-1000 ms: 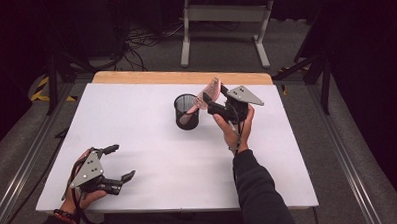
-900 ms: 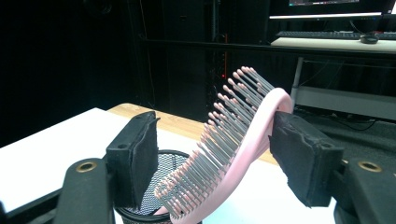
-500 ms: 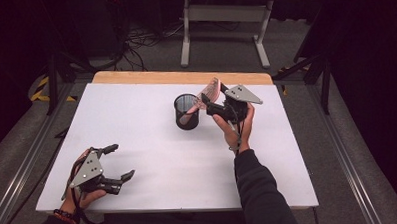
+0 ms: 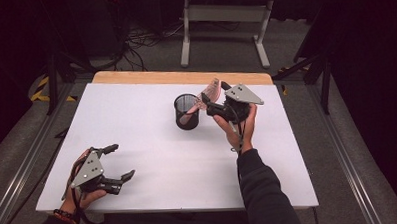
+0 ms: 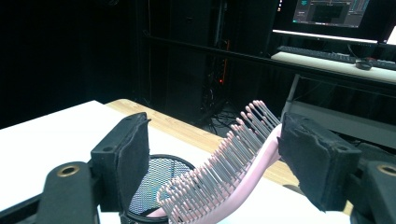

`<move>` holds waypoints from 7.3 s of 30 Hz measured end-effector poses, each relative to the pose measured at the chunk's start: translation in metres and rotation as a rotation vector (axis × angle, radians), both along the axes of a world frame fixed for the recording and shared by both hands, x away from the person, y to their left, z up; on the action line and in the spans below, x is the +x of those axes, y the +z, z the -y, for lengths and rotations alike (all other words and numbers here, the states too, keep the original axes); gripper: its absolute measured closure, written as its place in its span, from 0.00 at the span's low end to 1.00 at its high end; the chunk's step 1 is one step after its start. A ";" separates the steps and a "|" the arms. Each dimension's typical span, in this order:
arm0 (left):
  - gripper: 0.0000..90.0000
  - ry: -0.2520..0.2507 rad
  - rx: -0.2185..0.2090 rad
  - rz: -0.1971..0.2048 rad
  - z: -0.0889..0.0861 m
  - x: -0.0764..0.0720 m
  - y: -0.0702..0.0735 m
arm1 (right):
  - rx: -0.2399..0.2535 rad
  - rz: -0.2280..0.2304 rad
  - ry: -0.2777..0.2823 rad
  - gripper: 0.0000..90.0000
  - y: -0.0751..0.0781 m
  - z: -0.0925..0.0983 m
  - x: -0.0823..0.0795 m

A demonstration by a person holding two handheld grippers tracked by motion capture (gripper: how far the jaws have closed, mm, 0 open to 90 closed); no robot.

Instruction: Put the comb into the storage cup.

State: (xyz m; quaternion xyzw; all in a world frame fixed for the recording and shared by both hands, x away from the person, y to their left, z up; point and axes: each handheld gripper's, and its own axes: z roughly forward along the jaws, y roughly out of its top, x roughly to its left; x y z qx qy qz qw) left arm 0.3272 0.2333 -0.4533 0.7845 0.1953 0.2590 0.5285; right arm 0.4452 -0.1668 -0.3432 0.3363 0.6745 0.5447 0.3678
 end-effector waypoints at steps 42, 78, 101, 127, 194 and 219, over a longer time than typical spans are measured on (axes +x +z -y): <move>0.08 -0.003 -0.002 -0.004 0.001 0.000 0.000 | -0.131 0.059 0.044 0.19 0.012 -0.004 -0.027; 0.08 -0.008 0.003 -0.006 0.001 0.000 -0.001 | -0.130 0.080 0.079 0.03 0.010 -0.003 -0.040; 0.08 -0.007 0.001 -0.006 0.002 0.000 -0.001 | -0.210 0.093 0.063 0.05 0.008 0.000 -0.057; 0.08 0.000 -0.001 -0.003 0.000 0.001 -0.001 | -0.263 0.098 0.088 0.06 0.000 0.010 -0.077; 0.07 0.002 0.013 -0.010 0.002 0.002 -0.003 | -0.346 0.058 0.086 0.06 -0.054 0.040 -0.115; 0.07 -0.003 0.021 -0.020 0.003 0.002 -0.005 | -0.260 -0.014 0.068 0.05 -0.095 0.088 -0.125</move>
